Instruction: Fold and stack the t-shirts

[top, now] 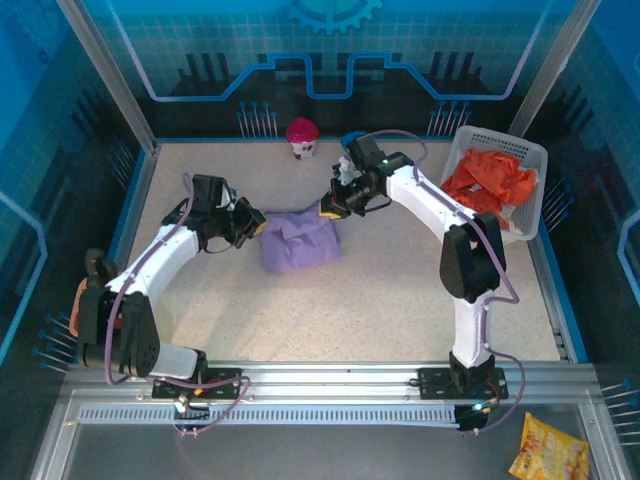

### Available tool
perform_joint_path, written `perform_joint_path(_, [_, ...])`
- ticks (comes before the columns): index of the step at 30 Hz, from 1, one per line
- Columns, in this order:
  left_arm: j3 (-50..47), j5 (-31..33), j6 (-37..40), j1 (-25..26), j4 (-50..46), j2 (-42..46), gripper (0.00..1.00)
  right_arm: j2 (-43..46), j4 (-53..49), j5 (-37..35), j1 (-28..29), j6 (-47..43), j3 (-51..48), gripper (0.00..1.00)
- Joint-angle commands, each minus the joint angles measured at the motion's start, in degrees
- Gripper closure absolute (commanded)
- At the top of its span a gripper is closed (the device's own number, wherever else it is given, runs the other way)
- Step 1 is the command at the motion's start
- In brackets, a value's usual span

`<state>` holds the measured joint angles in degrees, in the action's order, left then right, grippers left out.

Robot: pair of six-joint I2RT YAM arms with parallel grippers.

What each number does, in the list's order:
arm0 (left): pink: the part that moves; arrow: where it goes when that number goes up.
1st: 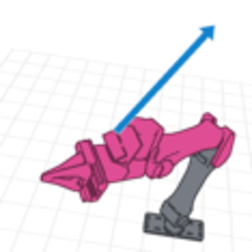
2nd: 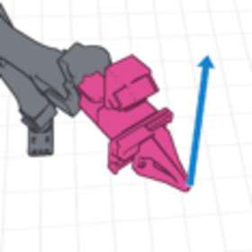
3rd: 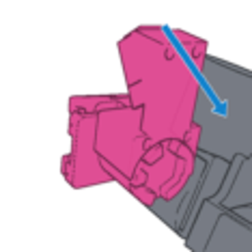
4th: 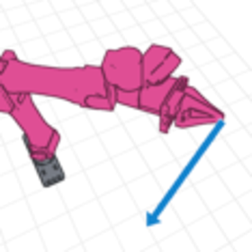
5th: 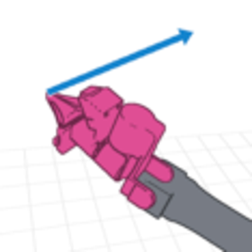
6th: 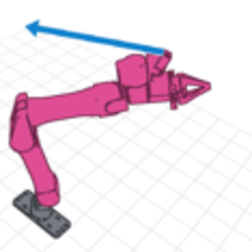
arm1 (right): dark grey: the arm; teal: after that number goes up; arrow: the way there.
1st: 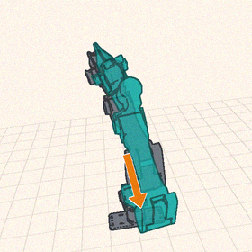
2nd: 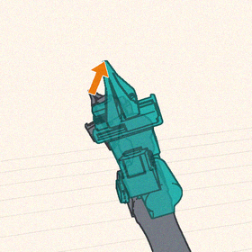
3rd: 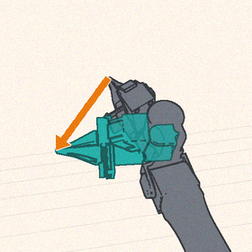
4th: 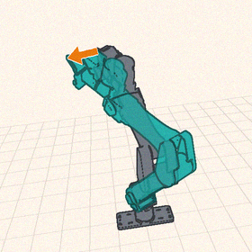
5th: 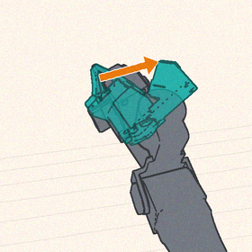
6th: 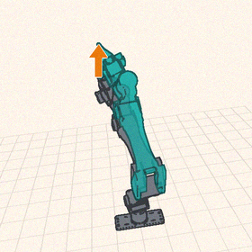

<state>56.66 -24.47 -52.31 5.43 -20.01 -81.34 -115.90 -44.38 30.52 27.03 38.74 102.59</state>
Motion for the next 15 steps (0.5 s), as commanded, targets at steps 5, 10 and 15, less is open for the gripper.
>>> perform_joint_path(5, [7.01, -5.06, -0.31, -7.05, 12.55, -17.70, 0.32, -15.19, 11.29, 6.71, -3.58, 4.93, 12.25, 0.55])
perform_joint_path(10, [12.58, -8.56, -0.14, -10.03, 14.39, -24.20, 0.20, -17.96, 14.08, 6.73, -4.30, 4.33, 14.70, 0.19])
perform_joint_path(15, [16.08, -7.31, 7.22, -10.95, 6.98, -23.65, 0.18, -12.09, 15.05, 4.40, -5.13, 0.76, 7.47, 0.00])
